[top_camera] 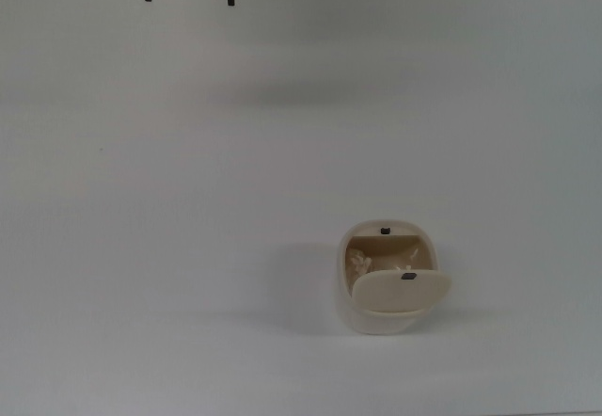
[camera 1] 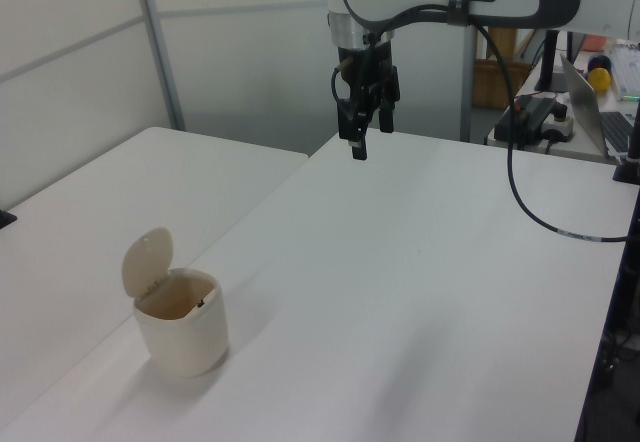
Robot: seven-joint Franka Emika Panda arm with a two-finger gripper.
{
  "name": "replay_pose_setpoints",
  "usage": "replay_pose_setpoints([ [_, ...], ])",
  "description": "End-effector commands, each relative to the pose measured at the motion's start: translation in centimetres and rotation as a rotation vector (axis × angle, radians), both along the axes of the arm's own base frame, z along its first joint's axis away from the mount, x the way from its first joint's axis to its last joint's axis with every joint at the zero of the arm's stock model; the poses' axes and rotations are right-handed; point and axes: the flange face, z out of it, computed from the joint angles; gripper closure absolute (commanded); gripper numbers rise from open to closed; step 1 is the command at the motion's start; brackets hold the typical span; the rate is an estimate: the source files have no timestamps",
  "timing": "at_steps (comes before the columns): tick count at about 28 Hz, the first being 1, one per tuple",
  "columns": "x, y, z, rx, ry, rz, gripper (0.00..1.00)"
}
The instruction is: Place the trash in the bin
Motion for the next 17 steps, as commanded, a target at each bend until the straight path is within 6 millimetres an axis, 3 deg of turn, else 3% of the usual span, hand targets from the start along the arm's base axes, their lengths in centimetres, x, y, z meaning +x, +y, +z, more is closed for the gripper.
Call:
replay_pose_setpoints([
  [1,-0.39,-1.88,0.03,-0.014,0.010,0.007,0.00],
  [17,-0.39,-1.26,-0.48,-0.009,0.027,0.015,0.00],
])
